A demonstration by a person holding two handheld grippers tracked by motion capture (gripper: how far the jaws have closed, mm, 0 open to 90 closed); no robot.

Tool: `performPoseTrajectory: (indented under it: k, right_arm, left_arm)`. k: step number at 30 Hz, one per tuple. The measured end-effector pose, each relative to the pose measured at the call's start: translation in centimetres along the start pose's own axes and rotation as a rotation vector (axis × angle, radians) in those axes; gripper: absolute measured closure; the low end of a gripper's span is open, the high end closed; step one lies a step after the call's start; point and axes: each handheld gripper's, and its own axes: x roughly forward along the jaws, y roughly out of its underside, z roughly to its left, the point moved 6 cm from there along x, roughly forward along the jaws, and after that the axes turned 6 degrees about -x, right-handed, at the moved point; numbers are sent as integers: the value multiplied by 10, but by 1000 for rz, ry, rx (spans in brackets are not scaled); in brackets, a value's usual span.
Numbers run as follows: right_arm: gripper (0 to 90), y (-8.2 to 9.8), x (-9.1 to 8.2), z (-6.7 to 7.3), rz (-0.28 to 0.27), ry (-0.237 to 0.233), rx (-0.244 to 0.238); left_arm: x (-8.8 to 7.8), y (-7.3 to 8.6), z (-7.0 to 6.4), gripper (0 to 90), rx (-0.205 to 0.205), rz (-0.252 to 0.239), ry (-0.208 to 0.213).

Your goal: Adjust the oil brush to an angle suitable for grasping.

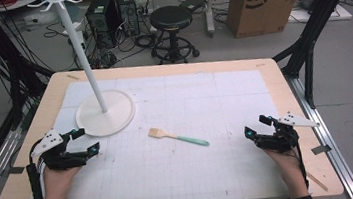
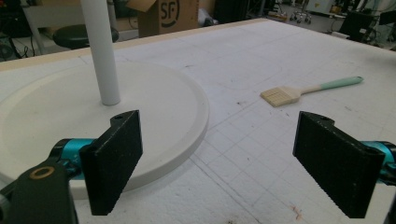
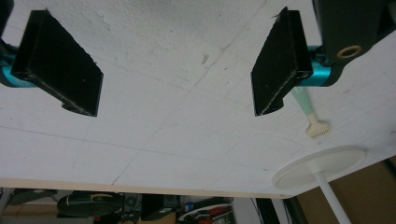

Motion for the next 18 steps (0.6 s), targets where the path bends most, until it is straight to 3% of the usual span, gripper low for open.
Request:
performPoseTrajectory:
  k: [10,18]
  right_arm:
    - [161,0,0,-2,-3,6,7]
    - [161,-3,4,0,-1,-22,8]
  left_arm:
    - [0,0,0,164,3,3,-8]
    - [-2,2,-4,164,16,48,-3]
